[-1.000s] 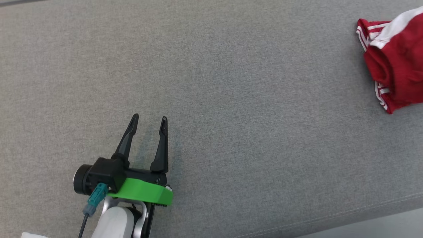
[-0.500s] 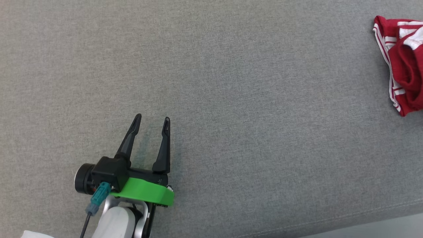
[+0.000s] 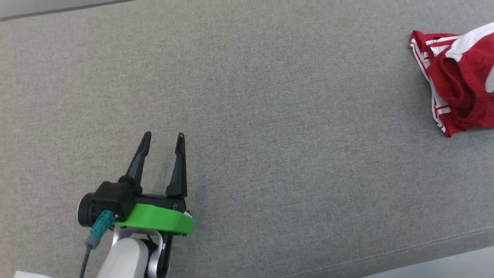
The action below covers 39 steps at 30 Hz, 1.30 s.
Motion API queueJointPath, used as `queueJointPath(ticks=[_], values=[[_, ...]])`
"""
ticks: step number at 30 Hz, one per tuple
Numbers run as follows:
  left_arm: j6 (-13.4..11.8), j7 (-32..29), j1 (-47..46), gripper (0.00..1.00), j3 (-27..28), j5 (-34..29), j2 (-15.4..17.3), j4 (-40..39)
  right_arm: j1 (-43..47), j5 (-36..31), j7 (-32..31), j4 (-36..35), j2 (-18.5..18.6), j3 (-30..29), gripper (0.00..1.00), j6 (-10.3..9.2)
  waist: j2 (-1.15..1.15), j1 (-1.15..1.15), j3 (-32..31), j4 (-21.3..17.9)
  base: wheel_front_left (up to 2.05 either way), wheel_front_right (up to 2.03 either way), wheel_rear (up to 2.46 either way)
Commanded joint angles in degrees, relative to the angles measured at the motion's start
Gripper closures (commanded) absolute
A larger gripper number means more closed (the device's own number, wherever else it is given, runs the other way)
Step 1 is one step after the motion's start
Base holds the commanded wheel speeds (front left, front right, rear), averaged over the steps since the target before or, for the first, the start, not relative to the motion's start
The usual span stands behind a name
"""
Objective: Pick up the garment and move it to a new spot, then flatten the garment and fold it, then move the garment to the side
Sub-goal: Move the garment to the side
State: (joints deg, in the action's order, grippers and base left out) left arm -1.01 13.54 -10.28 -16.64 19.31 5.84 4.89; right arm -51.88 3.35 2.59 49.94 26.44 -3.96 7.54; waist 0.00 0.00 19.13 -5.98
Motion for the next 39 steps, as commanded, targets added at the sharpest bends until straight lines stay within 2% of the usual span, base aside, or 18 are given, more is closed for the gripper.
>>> queueJointPath(ticks=[1, 7, 12, 21, 29, 34, 39], values=[[0.04, 0.35, -1.35, 0.0, 0.87, 1.03, -0.03, 0.22, 0.21, 0.28, 1.17, -1.06, -0.95, 0.92, 0.0, -0.12, 0.0, 0.0, -2.4, -0.45, 0.0, 0.0, 0.0], [-0.65, 1.21, -2.05, 0.0, 5.09, 3.97, -0.37, 2.78, 2.78, 0.89, 5.1, -4.35, -6.15, 3.75, 0.0, -0.11, 0.0, 0.0, -7.17, -0.04, 0.0, 0.0, 0.0], [-2.07, 1.65, -0.66, 0.0, 7.84, 3.73, -0.38, 5.66, 6.47, 2.67, 7.93, -6.99, -10.82, 6.51, 0.0, -0.11, 0.0, 0.0, -10.5, 0.83, 0.0, 0.0, 0.0], [-1.09, 1.64, 4.18, 0.0, 11.03, 2.71, -1.95, 7.98, 18.06, 5.76, 11.3, -13.99, -17.38, 8.96, 0.0, -0.11, 0.0, 0.0, -14.97, 3.95, 0.0, 0.0, 0.0], [-0.65, 1.64, 8.41, 0.0, 11.34, 1.74, -2.63, 7.77, 30.45, 4.01, 12.16, -23.31, -21.78, 8.2, 0.0, -0.11, 0.0, 0.0, -16.94, 6.56, 0.0, 0.0, 0.0], [-0.75, 1.65, 10.05, 0.0, 10.44, 1.32, -2.8, 7.84, 38.03, 2.5, 12.16, -27.66, -23.27, 7.28, 0.0, -0.11, 0.0, 0.0, -17.59, 7.41, 0.0, 0.0, 0.0], [-1.06, 1.65, 11.2, 0.0, 10.08, 1.11, -2.87, 7.75, 43.12, 6.19, 12.24, -30.04, -23.49, 7.77, 0.0, -0.11, 0.0, 0.0, -18.11, 7.75, 0.0, 0.0, 0.0]])
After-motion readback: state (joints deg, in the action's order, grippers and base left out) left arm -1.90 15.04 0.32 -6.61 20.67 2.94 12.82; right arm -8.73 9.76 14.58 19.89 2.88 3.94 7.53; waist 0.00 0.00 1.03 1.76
